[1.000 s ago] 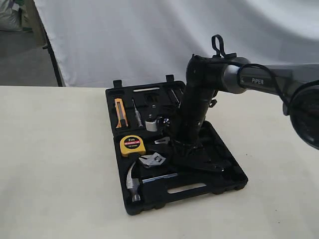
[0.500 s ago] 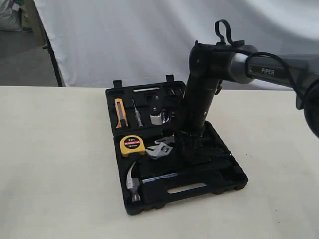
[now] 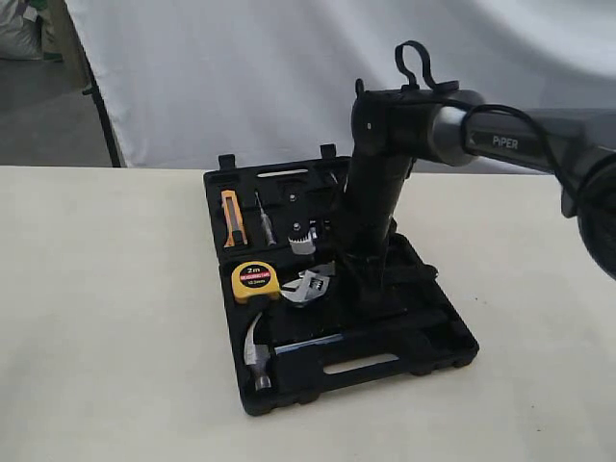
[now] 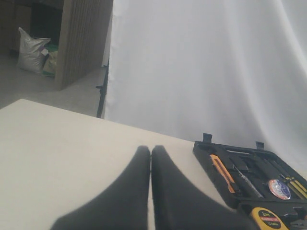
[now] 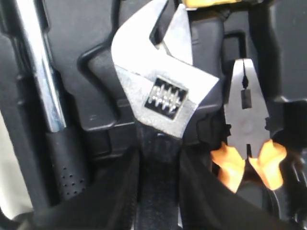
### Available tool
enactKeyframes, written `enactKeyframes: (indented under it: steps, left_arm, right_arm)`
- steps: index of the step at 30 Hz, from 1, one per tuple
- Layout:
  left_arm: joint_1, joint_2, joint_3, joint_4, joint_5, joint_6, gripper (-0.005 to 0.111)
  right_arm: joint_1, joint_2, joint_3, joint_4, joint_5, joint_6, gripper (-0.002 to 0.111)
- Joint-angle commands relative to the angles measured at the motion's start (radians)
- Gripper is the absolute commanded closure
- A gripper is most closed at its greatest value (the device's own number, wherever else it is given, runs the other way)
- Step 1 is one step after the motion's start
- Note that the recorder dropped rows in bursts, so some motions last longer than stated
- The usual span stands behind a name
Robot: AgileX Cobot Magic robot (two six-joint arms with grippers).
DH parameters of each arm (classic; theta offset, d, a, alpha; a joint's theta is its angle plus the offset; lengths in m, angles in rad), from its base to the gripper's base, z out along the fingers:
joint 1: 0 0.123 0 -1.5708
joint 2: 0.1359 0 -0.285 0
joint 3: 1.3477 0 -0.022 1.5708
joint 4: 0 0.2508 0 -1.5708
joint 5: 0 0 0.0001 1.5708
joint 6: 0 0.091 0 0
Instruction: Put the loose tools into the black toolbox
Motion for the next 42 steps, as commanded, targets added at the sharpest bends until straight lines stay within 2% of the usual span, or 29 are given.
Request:
enactKeyframes:
  steps: [1,11,28,42]
  left_arm:
    - [0.025,-0.003,-0.003,0.004,-0.007,-0.005,0.106]
    - [0.025,-0.003,-0.003,0.004,-0.007,-0.005,0.106]
    - [0.025,-0.003,-0.003,0.004,-0.007,-0.005,0.106]
    - [0.025,-0.003,-0.003,0.004,-0.007,-0.005,0.106]
  right_arm:
    - [0.008,-0.014,0.003,-0.027,-0.004,-0.016,0.109]
    - [0.019,-0.007,0.003,-0.046,0.004,-0.038,0.109]
    - [0.059,0.025,0.003,-0.198,-0.007,-0.005,0.109]
    - [0.069,0.042,0.003,-0.221,0.016,-0.005,0.109]
